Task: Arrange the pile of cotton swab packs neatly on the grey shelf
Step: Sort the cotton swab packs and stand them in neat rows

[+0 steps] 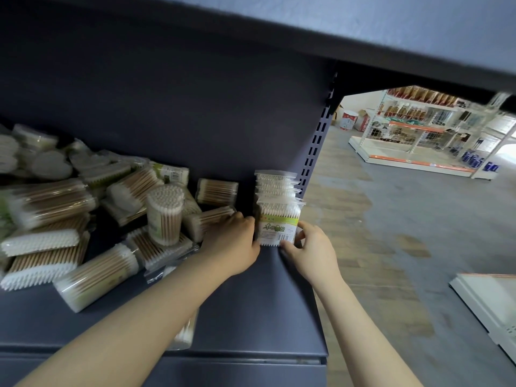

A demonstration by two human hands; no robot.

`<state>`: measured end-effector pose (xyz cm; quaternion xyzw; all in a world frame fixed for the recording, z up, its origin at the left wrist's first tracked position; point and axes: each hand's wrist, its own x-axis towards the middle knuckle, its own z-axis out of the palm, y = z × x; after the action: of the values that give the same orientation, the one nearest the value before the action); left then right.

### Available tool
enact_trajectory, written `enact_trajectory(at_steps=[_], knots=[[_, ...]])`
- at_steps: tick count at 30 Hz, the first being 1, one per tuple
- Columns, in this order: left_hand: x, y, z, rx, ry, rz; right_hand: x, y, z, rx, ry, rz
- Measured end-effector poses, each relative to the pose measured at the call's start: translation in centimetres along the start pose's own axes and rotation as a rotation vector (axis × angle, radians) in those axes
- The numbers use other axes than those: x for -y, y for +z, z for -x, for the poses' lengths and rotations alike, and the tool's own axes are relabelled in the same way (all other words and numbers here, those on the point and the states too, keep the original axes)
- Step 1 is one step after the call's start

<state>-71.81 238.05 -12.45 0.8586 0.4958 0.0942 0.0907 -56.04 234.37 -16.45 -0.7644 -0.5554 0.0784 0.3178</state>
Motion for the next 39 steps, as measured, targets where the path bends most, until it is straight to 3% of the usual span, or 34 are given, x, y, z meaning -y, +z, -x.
enact_trajectory(at_steps=[13, 19, 29, 39], knots=[[1.5, -1.7, 2.8, -0.114, -0.040, -0.011, 0.5, 0.1, 1.4, -0.005, 0.058, 0.102], [2.8, -2.6, 4.9, -0.252, 0.023, 0.065, 1.5, -0.9, 2.8, -0.087, 0.142, -0.023], [6.5, -3.7, 9.0, -0.435, -0.024, 0.280, 6.8, -0.2, 5.8, 0.026, 0.017, -0.069], [12.0, -4.5, 11.9, -0.485, -0.052, 0.267, 12.4, 2.1, 6.4, 0.023, -0.068, -0.161]])
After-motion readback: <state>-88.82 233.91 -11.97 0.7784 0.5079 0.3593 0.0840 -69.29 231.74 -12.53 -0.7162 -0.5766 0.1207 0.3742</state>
